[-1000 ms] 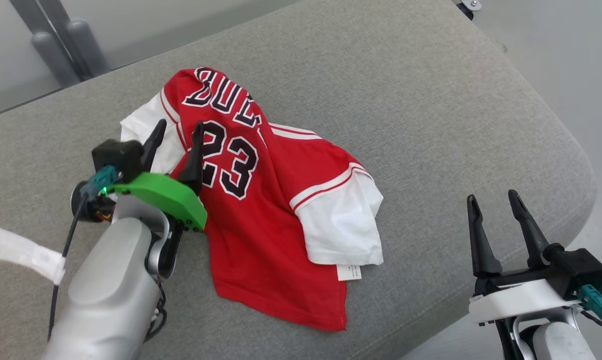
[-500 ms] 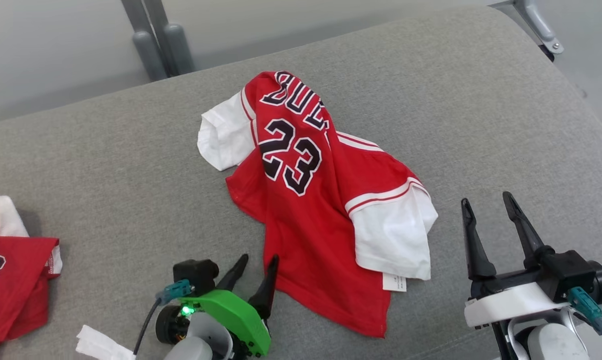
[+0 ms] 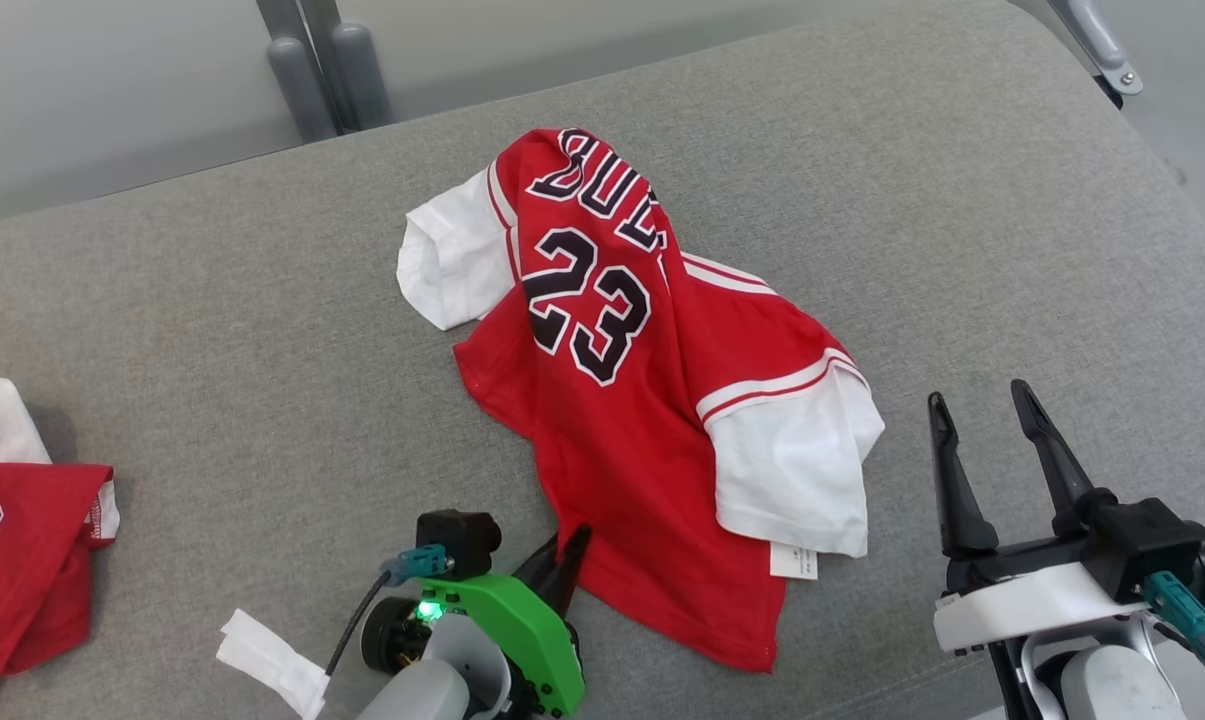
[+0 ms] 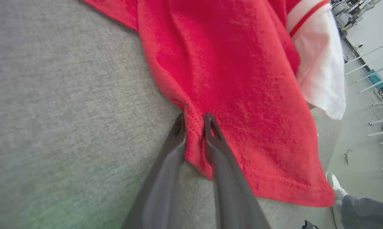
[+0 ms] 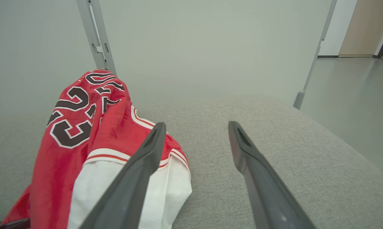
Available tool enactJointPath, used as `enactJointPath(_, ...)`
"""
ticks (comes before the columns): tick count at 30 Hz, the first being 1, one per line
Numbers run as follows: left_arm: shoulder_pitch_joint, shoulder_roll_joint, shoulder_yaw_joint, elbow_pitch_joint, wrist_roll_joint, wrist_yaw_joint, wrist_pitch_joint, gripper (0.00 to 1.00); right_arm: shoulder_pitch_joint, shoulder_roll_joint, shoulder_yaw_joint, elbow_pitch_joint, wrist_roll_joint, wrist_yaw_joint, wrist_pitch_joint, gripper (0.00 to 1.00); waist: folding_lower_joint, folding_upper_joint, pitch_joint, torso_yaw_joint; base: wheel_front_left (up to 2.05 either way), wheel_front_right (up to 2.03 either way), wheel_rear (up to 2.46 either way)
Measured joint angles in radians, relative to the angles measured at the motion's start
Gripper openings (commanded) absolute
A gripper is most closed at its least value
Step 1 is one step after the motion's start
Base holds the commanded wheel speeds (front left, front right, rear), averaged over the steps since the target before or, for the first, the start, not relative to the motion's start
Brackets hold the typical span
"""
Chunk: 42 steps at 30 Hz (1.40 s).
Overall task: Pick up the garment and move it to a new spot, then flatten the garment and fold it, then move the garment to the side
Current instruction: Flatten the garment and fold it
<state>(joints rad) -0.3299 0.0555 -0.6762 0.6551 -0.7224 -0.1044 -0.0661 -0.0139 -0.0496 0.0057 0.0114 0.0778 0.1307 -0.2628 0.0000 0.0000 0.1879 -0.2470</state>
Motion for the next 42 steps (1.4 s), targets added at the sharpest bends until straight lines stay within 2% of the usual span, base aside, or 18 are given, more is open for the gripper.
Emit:
enactJointPath(4, 0.014, 0.008, 0.057, -0.038, -0.044, 0.005, -0.053, 0.00, 0.011, 0.000, -0.020, -0.001, 0.001, 0.000, 0.000, 1.00, 0.0000, 0.0000, -0.005, 0.016, 0.00, 0.00, 0.00)
enactJointPath(6, 0.033, 0.053, 0.104, -0.092, -0.064, 0.034, -0.075, 0.00, 0.012, -0.001, -0.026, -0.002, 0.002, 0.000, 0.000, 1.00, 0.0000, 0.0000, -0.009, 0.027, 0.00, 0.00, 0.00)
enactJointPath(10, 0.118, 0.189, 0.210, -0.259, -0.087, 0.129, -0.098, 0.00, 0.018, 0.000, -0.025, -0.006, 0.002, 0.000, 0.000, 1.00, 0.0000, 0.0000, -0.019, 0.051, 0.00, 0.00, 0.00)
enactJointPath(12, 0.166, 0.256, 0.249, -0.354, -0.098, 0.166, -0.074, 0.00, 0.023, 0.000, -0.028, -0.008, 0.002, 0.000, 0.000, 1.00, 0.0000, 0.0000, -0.022, 0.066, 0.00, 0.00, 0.00)
enactJointPath(16, 0.218, 0.331, 0.291, -0.465, -0.128, 0.205, -0.015, 0.00, 0.028, 0.000, -0.024, -0.005, 0.000, 0.000, 0.000, 1.00, 0.0000, 0.0000, -0.023, 0.094, 0.00, 0.00, 0.00)
enactJointPath(20, 0.215, 0.347, 0.320, -0.490, -0.140, 0.224, -0.012, 0.00, 0.023, 0.000, -0.024, -0.003, -0.001, 0.000, 0.000, 1.00, 0.0000, 0.0000, -0.022, 0.113, 0.00, 0.00, 0.00)
enactJointPath(21, 0.210, 0.347, 0.324, -0.489, -0.134, 0.233, -0.023, 0.31, 0.022, 0.000, -0.023, -0.002, -0.003, 0.000, 0.000, 1.00, 0.0000, 0.0000, -0.022, 0.116, 0.00, 0.00, 0.00)
enactJointPath(22, 0.204, 0.345, 0.326, -0.488, -0.130, 0.240, -0.029, 1.00, 0.022, 0.000, -0.022, -0.002, -0.004, 0.000, 0.000, 1.00, 0.0000, 0.0000, -0.023, 0.119, 0.00, 0.00, 0.00)
enactJointPath(26, 0.223, 0.295, 0.338, -0.513, -0.167, 0.255, -0.038, 1.00, 0.022, 0.000, -0.017, -0.001, -0.007, 0.000, 0.000, 1.00, 0.0000, 0.0000, -0.029, 0.120, 0.00, 0.00, 0.00)
enactJointPath(32, 0.409, 0.260, 0.343, -0.565, -0.233, 0.304, -0.026, 1.00, 0.031, 0.000, -0.016, 0.000, -0.003, 0.000, 0.000, 1.00, 0.0000, 0.0000, -0.044, 0.105, 0.00, 0.00, 0.00)
enactJointPath(36, 0.428, 0.222, 0.297, -0.627, -0.271, 0.285, 0.016, 1.00, 0.035, 0.000, -0.021, -0.002, -0.002, 0.000, 0.000, 1.00, 0.0000, 0.0000, -0.040, 0.106, 0.00, 0.00, 0.00)
enactJointPath(42, 0.370, 0.199, 0.210, -0.507, -0.228, 0.291, 0.086, 1.00, 0.022, 0.000, 0.002, 0.004, -0.002, 0.000, 0.000, 1.00, 0.0000, 0.0000, -0.032, 0.106, 0.00, 0.00, 0.00)
